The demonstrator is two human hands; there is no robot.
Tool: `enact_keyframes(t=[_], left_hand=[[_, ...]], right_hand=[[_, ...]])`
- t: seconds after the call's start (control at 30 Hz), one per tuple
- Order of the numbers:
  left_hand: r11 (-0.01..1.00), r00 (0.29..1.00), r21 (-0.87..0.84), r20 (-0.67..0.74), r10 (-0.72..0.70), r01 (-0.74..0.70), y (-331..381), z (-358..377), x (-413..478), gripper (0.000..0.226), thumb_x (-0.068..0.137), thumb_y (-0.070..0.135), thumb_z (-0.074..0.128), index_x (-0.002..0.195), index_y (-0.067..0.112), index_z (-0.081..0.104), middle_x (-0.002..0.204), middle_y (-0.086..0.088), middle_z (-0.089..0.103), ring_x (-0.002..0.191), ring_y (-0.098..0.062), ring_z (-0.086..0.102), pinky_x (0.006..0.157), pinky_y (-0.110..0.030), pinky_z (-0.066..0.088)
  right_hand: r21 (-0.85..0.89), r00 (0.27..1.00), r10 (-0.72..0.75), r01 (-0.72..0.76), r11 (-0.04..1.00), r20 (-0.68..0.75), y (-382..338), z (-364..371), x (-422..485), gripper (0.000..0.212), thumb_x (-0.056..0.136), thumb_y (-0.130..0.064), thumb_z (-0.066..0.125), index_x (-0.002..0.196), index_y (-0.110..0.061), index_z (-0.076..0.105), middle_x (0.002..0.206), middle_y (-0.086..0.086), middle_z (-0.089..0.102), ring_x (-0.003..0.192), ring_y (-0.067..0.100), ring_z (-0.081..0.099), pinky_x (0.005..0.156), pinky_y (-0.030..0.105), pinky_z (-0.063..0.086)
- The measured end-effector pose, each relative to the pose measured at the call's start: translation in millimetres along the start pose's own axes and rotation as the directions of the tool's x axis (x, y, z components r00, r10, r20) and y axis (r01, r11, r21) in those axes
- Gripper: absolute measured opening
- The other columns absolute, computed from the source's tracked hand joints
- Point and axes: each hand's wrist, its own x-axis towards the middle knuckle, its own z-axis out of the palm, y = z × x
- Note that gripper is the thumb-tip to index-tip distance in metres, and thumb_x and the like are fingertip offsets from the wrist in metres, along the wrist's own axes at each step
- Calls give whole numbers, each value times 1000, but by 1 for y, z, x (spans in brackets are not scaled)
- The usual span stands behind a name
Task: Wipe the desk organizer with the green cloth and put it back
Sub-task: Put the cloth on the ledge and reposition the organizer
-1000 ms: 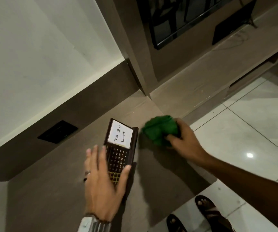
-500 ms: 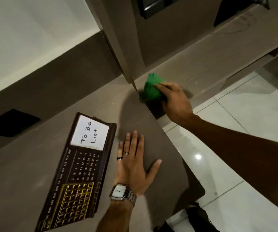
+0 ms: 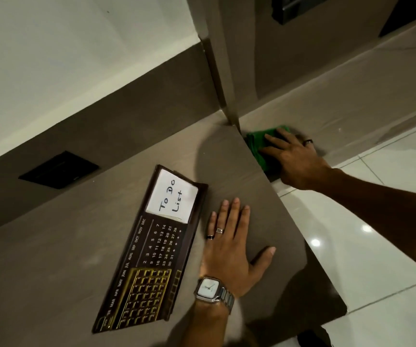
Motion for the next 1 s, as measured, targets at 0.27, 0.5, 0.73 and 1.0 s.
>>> enact_keyframes(t=[0.27,0.5,0.73,1.0], left_hand=[[1000,999,-10,41,26,-26,2,-28,-3,77,88,67,25,147,19,18,158,-6,10,145,-20,0,116,-47,16],[999,976,25,-217,-21,27,-27,-119,-19,51,92,45,39,135,18,45,147,-10,39,134,-23,36,107,-38,31],[989,946,-77,-289,-145,128,-78,-155,-84,50,88,37,36,126,12,57,136,-15,52,120,-33,53,97,-43,39],[865,856,-436,-319,-408,249,-118,-125,-154,38,94,41,41,118,20,61,107,-3,67,92,-20,63,77,-37,53]], right_hand=[[328,978,-12,81,941,-207,-65,-25,-39,57,78,-13,65,131,-28,50,137,2,47,127,24,36,102,49,34],[528,962,-171,260,808,-213,-145,-67,-38,49,90,-20,57,137,-27,45,136,2,47,121,20,48,100,42,43],[332,974,-218,187,925,58,-208,-107,-30,84,90,-6,55,150,-44,10,151,6,28,130,26,39,99,47,45],[226,984,-147,166,960,-101,-214,-104,-27,52,90,-11,52,136,-33,43,125,5,56,111,23,54,90,43,50]])
